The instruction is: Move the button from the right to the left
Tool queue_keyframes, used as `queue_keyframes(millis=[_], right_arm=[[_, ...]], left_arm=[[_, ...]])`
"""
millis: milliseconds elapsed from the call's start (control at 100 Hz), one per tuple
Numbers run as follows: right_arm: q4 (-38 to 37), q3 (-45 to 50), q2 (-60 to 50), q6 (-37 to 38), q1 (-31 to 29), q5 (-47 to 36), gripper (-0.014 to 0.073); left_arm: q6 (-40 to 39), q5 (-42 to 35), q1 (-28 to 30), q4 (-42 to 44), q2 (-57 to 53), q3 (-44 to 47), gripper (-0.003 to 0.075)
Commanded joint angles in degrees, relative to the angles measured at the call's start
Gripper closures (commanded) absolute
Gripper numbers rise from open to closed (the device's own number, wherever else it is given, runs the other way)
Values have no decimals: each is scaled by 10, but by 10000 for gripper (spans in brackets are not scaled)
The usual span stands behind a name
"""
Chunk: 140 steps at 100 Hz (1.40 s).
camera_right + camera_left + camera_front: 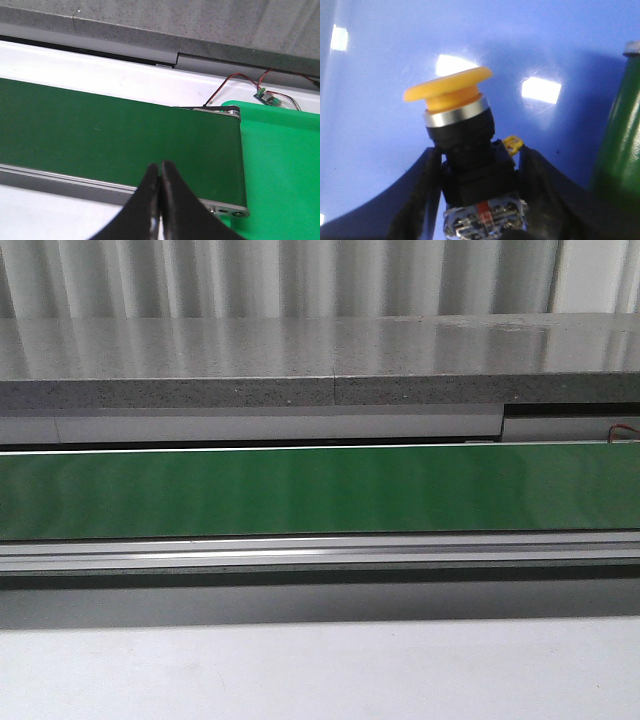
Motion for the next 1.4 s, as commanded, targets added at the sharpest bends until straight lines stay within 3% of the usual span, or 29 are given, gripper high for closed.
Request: queue_keyframes(millis=[0, 170, 350, 450, 710, 980, 1390], right_arm=[[10, -13, 2, -5, -1, -37, 661], [10, -13, 2, -5, -1, -37, 661], [10, -13, 2, -5, -1, -37, 661], [10, -13, 2, -5, -1, -37, 661], [10, -13, 2, -5, -1, -37, 661], [10, -13, 2, -5, -1, -37, 661], [10, -13, 2, -5, -1, -37, 661]], left_arm=[[7, -12, 3, -4, -26, -19, 732], [8, -9, 5, -16, -12, -17, 593], [9, -7, 5, -21, 4, -16, 351], [9, -8, 5, -19, 3, -16, 288], [9, -8, 5, -15, -29, -16, 289], [4, -28, 1, -58, -169, -14, 291], [4, -147, -143, -108, -498, 155, 292]])
